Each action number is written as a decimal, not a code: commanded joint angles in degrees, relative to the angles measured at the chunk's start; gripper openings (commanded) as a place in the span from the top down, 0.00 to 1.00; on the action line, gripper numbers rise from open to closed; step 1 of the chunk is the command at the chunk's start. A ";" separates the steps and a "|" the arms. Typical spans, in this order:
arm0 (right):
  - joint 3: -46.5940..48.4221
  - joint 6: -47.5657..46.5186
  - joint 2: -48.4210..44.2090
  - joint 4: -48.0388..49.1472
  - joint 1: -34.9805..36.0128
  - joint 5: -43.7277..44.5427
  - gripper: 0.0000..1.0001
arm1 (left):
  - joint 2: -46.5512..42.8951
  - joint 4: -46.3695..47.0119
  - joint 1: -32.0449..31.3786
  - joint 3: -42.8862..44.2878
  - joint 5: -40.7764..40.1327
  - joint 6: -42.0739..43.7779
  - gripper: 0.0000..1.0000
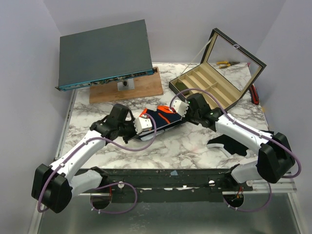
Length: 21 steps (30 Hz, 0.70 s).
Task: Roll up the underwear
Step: Flatten out the underwear at the center of the board.
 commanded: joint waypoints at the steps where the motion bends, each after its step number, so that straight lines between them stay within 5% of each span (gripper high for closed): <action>1: 1.47 -3.77 1.27 -4.22 -0.57 2.29 0.99 | 1.63 0.47 -4.44 -3.42 -4.06 1.79 1.00; 7: 2.27 -2.85 3.16 -4.22 -0.67 1.59 0.99 | 4.86 1.54 -7.38 -4.92 -7.17 1.59 0.99; 21: 4.89 -0.29 7.04 -6.10 -2.09 -1.55 0.99 | 5.06 6.20 -11.03 -9.14 -10.78 -1.30 0.53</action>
